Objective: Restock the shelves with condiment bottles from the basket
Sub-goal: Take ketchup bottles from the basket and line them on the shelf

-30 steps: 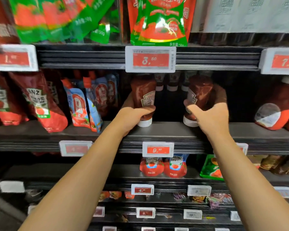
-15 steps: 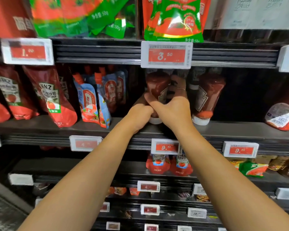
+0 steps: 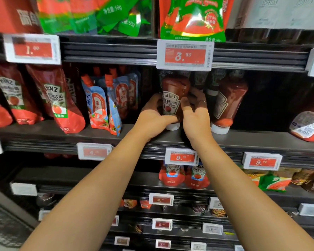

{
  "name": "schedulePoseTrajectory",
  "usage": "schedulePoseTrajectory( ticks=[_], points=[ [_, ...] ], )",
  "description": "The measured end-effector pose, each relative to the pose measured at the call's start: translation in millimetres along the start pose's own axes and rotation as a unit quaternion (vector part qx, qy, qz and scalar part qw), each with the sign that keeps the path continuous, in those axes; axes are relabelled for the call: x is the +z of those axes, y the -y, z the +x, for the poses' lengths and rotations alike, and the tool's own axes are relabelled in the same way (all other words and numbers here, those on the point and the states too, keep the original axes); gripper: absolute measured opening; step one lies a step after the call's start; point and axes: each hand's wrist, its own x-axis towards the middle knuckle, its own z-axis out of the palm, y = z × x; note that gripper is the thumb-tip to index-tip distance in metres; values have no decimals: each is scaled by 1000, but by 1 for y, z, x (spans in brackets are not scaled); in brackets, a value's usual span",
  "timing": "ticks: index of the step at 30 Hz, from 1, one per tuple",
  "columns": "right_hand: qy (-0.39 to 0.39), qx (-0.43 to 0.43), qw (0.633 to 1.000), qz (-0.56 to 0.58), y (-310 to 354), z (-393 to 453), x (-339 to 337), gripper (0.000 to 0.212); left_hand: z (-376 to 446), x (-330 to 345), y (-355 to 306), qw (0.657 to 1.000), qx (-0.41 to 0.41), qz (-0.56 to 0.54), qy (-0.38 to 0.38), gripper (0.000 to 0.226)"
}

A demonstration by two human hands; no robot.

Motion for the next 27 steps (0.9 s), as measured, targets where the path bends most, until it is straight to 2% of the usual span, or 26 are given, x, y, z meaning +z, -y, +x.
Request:
schedulePoseTrajectory(
  ticks=[3, 7, 10, 11, 14, 15, 17, 19, 20, 23, 25, 27],
  points=[
    [12, 14, 1000, -25, -3, 2, 1, 55, -2, 0, 0, 999, 10, 25, -22, 82],
    [34, 32, 998, -47, 0, 1, -1, 42, -4, 2, -3, 998, 8, 41, -39, 79],
    [45, 15, 994, -97, 8, -10, -18, 32, -6, 1, -6, 998, 15, 47, -43, 75],
    [42, 4, 992, -122, 11, -17, -28, 27, -10, 0, -9, 996, 27, 49, -66, 73],
    [-24, -54, 990, -131, 20, -40, -67, 14, -33, -2, -19, 969, 125, 50, -205, 38],
    [-62, -66, 988, -123, 21, -45, -83, 12, -43, 1, -23, 961, 173, 35, -214, 26],
    [-137, -63, 983, -108, 18, -41, -113, 13, -61, 13, -30, 958, 234, 12, -166, 19],
    [-190, -15, 978, -84, 14, -25, -133, 12, -65, 34, -37, 978, 198, -19, -62, 22],
    [-190, 21, 979, -69, 13, -15, -138, 13, -62, 45, -41, 986, 162, -27, -9, 27],
    [-99, 109, 988, -44, 8, 11, -134, 22, -48, 80, -45, 991, 86, 38, 94, 52],
    [-49, 118, 990, -51, 4, 16, -126, 28, -40, 98, -45, 988, 80, 90, 98, 67],
    [-34, 132, 990, -26, 2, 16, -124, 34, -35, 108, -45, 987, 85, 108, 87, 71]
  ],
)
